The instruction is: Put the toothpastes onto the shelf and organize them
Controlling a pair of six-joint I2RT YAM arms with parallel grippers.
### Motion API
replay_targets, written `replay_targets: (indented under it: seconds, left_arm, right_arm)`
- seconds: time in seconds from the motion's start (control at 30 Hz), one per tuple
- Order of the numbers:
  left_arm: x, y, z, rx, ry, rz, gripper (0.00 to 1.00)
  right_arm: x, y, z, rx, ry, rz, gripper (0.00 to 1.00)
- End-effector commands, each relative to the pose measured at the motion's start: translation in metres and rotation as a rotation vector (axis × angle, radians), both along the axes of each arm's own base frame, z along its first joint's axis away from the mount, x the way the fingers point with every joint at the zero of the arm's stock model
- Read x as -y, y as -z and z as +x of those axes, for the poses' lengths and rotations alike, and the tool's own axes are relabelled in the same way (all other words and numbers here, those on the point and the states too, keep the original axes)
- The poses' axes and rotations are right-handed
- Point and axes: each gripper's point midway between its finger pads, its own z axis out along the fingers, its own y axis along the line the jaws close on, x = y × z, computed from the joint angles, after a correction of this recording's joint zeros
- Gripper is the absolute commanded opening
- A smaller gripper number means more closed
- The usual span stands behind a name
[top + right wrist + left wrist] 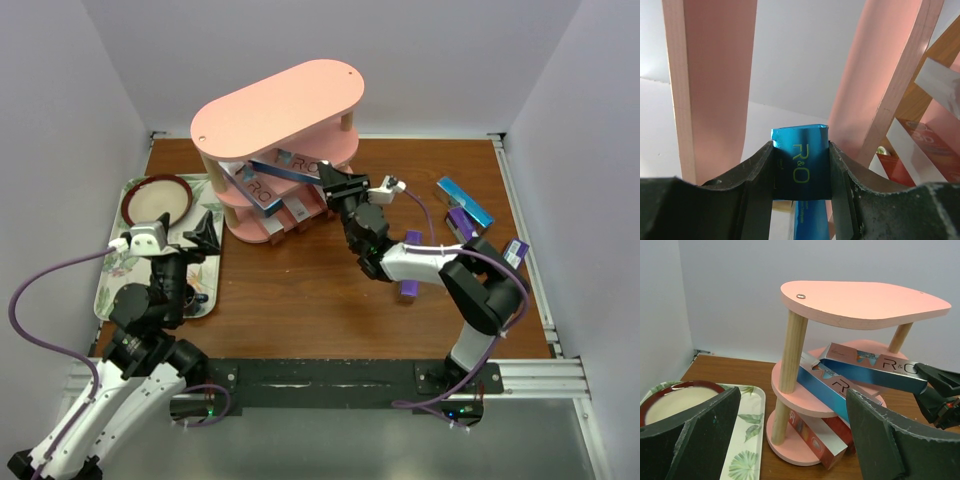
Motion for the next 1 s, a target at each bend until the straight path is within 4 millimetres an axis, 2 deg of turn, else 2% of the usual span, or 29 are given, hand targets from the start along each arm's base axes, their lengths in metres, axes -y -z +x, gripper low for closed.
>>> replay_targets:
  seconds: [0.0,0.03,0.1,0.13,0.3,0.47,0.53,0.57,0.63,0.67,0.7,0.8,0.97]
  left_arm:
    - [0.001,-0.007,0.001,0.030,0.010,-0.024,0.91]
    - [0.001,-0.009,0.000,0.034,0.013,-0.026,0.91]
    - [0.002,-0.008,0.001,0.032,0.016,-0.023,0.91]
    - [0.003,-0.009,0.001,0.033,0.017,-0.022,0.91]
    - [0.004,-0.008,0.003,0.029,0.026,-0.019,0.91]
    - [0.005,-0.006,0.004,0.022,0.025,-0.017,0.91]
    - [0.005,-0.007,0.003,0.025,0.027,-0.019,0.91]
    - [0.005,-0.007,0.004,0.023,0.028,-0.017,0.91]
    - [0.006,-0.005,0.005,0.018,0.030,-0.013,0.91]
    - [0.005,-0.006,0.004,0.019,0.030,-0.015,0.91]
    - [0.006,-0.007,0.004,0.023,0.034,-0.015,0.91]
    - [0.008,-0.006,0.005,0.018,0.041,-0.011,0.91]
    - [0.009,-0.006,0.006,0.017,0.049,-0.009,0.91]
  right_arm:
    - [-0.008,0.000,0.000,0.005,-0.006,-0.002,0.40]
    - [-0.010,0.000,-0.002,0.006,-0.015,-0.009,0.47]
    - [-0.010,0.006,-0.006,0.000,-0.028,-0.047,0.53]
    - [-0.011,0.008,-0.008,-0.003,-0.035,-0.061,0.61]
    - [-0.013,0.013,-0.017,-0.010,-0.074,-0.173,0.81]
    - [-0.028,0.018,-0.027,-0.020,-0.185,-0.387,0.91]
    - [-0.029,0.013,-0.031,0.011,-0.215,-0.497,0.98]
    - [-0.032,0.021,-0.034,-0.014,-0.256,-0.564,0.98]
    - [-0.024,0.014,-0.038,0.027,-0.270,-0.665,0.99]
    - [-0.020,0.023,-0.040,0.001,-0.287,-0.715,0.99]
    - [-0.012,0.016,-0.041,0.023,-0.282,-0.765,0.99]
    - [0.000,0.018,-0.039,0.038,-0.310,-0.924,0.98]
    - [-0.001,0.013,-0.030,0.126,-0.440,-1.065,0.99]
